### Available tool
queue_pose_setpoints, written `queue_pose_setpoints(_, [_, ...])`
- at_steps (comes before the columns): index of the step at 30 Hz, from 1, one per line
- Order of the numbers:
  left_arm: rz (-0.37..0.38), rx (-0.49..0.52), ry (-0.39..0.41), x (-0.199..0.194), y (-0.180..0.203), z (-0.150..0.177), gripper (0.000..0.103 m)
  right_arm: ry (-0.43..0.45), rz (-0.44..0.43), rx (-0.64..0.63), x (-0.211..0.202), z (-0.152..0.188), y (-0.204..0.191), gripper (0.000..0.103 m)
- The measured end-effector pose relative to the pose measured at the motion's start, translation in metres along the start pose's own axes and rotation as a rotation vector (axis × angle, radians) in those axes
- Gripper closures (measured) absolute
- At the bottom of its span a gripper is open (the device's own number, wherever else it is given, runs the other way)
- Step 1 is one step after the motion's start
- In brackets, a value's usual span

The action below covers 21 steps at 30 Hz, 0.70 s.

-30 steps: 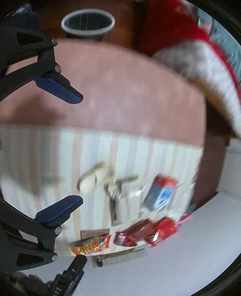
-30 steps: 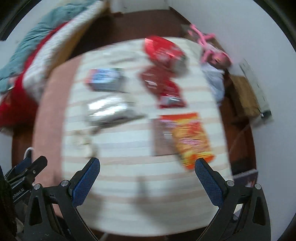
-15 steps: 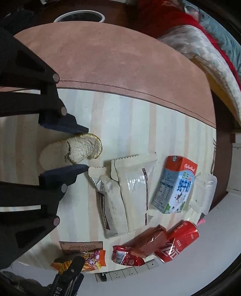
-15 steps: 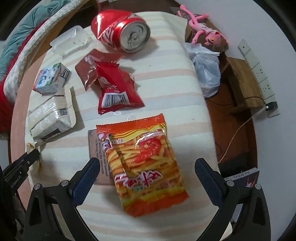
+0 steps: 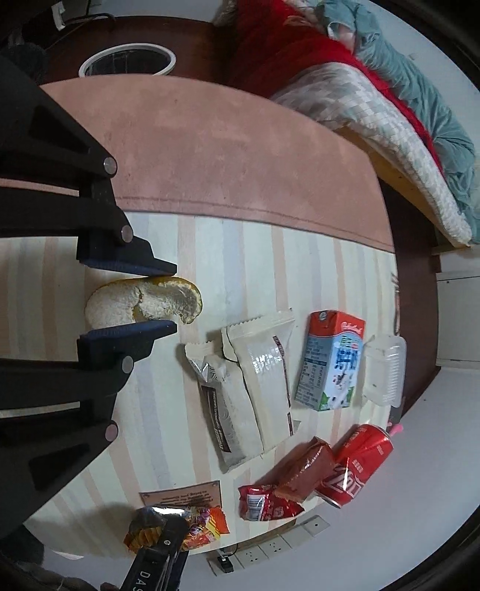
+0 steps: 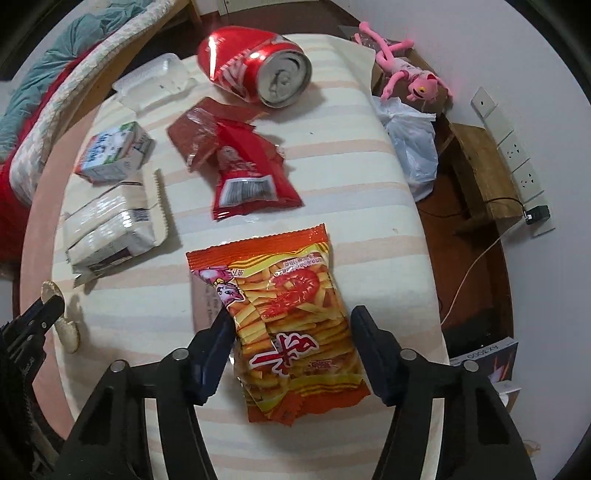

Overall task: Collect trash
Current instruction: 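Grasp the bread crust with the left tool while the right tool grasps the orange chip bag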

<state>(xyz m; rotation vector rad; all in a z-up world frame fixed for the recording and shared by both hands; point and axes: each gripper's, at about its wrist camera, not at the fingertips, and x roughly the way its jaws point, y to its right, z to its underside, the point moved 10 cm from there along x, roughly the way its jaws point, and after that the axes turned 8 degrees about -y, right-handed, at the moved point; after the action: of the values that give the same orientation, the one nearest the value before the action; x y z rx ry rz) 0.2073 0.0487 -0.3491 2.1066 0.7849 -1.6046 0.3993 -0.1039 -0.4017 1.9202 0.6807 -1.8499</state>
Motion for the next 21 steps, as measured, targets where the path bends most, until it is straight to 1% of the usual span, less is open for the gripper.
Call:
queue_pose_setpoints(4, [-0.003, 0.008, 0.040, -0.015, -0.008, 0.000, 0.082, 0.025, -0.015, -0.004, -0.016, 0.009, -0.009, 0.039])
queue_pose_setpoints(8, [0.011, 0.002, 0.091, -0.041, -0.017, -0.001, 0.083, 0.063, -0.041, -0.008, -0.039, 0.020, -0.025, 0.039])
queue_pose_setpoints(9, [0.014, 0.001, 0.102, -0.047, -0.019, -0.002, 0.087, 0.070, -0.047, -0.011, -0.044, 0.022, -0.029, 0.039])
queue_pose_setpoints(10, [0.021, -0.002, 0.117, -0.055, -0.023, -0.003, 0.089, 0.077, -0.056, -0.012, -0.049, 0.023, -0.033, 0.040])
queue_pose_setpoints(13, [0.052, -0.020, 0.153, -0.076, -0.035, -0.008, 0.090, 0.105, -0.084, -0.024, -0.069, 0.028, -0.048, 0.041])
queue_pose_setpoints(14, [0.064, -0.026, 0.160, -0.080, -0.039, -0.010, 0.092, 0.117, -0.098, -0.033, -0.077, 0.030, -0.056, 0.041])
queue_pose_setpoints(15, [0.092, -0.039, 0.161, -0.084, -0.043, -0.011, 0.094, 0.126, -0.107, -0.038, -0.084, 0.031, -0.062, 0.041])
queue_pose_setpoints(17, [0.153, -0.071, 0.147, -0.085, -0.051, -0.012, 0.094, 0.139, -0.111, -0.052, -0.093, 0.031, -0.069, 0.041])
queue_pose_setpoints(19, [0.226, -0.092, 0.108, -0.076, -0.059, -0.010, 0.093, 0.151, -0.099, -0.058, -0.100, 0.031, -0.076, 0.041])
queue_pose_setpoints(20, [0.276, -0.104, 0.075, -0.066, -0.062, -0.008, 0.092, 0.152, -0.098, -0.052, -0.100, 0.031, -0.078, 0.041])
queue_pose_setpoints(21, [0.309, -0.114, 0.041, -0.056, -0.064, -0.005, 0.090, 0.148, -0.096, -0.045, -0.098, 0.030, -0.078, 0.041])
